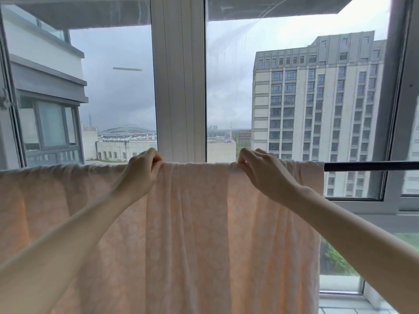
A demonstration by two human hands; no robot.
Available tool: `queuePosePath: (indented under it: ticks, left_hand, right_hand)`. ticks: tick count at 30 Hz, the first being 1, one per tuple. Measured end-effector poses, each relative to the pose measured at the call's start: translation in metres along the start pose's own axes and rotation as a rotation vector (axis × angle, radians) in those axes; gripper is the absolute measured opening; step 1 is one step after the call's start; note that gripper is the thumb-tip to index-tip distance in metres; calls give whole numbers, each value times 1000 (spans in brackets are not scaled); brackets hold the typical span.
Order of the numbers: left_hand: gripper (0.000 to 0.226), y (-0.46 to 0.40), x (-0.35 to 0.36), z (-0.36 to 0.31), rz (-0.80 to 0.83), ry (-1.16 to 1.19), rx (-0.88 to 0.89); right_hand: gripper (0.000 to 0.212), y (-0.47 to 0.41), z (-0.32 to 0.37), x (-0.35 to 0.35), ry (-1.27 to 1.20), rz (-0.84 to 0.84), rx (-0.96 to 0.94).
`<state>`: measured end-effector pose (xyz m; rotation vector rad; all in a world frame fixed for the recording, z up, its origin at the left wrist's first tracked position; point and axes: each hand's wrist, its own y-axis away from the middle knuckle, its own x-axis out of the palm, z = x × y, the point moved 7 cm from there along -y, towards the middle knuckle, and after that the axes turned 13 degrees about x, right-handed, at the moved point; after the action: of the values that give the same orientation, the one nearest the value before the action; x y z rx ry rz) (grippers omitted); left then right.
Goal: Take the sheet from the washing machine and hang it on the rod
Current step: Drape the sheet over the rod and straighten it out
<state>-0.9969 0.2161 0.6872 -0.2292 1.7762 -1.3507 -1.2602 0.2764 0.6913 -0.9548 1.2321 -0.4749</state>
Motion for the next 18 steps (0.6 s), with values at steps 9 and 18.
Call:
queuePosePath:
  ticks: [9,18]
  left_hand:
    - [7,8,-10,32,-21,-25,-162]
    - [7,-4,14,-33,65,75,147]
  right_hand:
    - [20,20,-63,-48,438,44,360]
    - [14,3,-9,-17,131,123,160]
